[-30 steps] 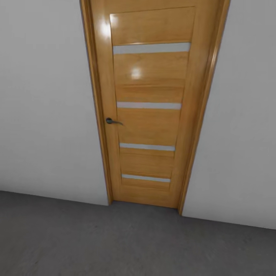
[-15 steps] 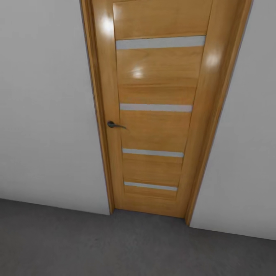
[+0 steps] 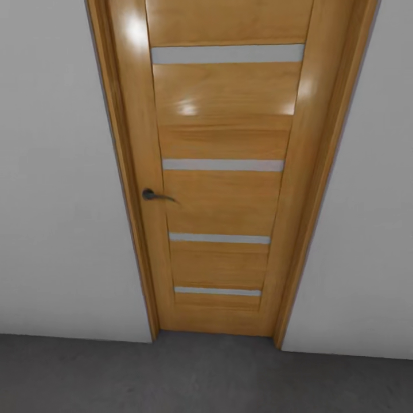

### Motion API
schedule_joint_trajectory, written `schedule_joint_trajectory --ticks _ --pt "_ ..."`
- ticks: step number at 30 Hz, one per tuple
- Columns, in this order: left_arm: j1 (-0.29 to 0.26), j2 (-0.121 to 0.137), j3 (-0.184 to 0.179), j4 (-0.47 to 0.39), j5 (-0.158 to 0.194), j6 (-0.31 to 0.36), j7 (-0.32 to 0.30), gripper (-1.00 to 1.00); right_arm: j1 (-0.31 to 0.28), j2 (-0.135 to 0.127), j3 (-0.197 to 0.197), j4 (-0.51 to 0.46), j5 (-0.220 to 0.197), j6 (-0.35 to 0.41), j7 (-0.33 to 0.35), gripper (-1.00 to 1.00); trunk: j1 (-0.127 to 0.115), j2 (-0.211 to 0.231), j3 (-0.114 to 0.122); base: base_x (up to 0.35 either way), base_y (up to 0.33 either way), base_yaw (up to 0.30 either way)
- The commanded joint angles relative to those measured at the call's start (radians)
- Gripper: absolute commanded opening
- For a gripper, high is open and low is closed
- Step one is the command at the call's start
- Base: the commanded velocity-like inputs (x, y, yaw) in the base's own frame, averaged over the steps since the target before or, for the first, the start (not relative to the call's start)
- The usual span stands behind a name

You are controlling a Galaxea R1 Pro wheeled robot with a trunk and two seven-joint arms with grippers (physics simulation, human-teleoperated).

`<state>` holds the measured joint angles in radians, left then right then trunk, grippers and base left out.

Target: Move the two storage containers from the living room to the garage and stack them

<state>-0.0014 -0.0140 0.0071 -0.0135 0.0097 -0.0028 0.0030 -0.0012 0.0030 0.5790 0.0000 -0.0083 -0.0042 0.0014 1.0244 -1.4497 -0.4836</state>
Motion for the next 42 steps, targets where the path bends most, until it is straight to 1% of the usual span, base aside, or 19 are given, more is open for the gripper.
schedule_joint_trajectory --ticks 1,17,23,35,42 --pt "0.000 0.000 0.001 0.000 0.001 0.000 0.000 1.00 0.000 0.000 0.002 0.000 -0.001 0.000 0.000 1.00 0.001 0.000 -0.001 0.322 0.120 -0.190" --pt "0.000 0.000 0.001 0.000 0.001 0.000 0.000 1.00 0.000 0.000 0.002 0.000 -0.001 0.000 0.000 1.00 0.001 0.000 -0.001 0.322 0.118 -0.023" --pt "0.000 0.000 0.001 0.000 0.001 -0.001 0.000 1.00 0.000 0.000 0.002 0.000 -0.001 0.000 0.000 1.00 0.001 0.000 -0.001 0.301 0.044 0.000" --pt "0.000 0.000 0.001 0.000 0.000 -0.002 0.001 1.00 0.000 0.000 0.002 0.000 -0.001 0.000 0.000 1.00 0.001 0.000 -0.001 0.037 0.001 0.000" --pt "0.000 0.000 0.001 0.000 -0.001 -0.002 0.000 1.00 0.000 0.000 0.003 0.000 -0.001 0.000 0.000 1.00 0.001 0.000 -0.001 0.251 0.000 0.000"
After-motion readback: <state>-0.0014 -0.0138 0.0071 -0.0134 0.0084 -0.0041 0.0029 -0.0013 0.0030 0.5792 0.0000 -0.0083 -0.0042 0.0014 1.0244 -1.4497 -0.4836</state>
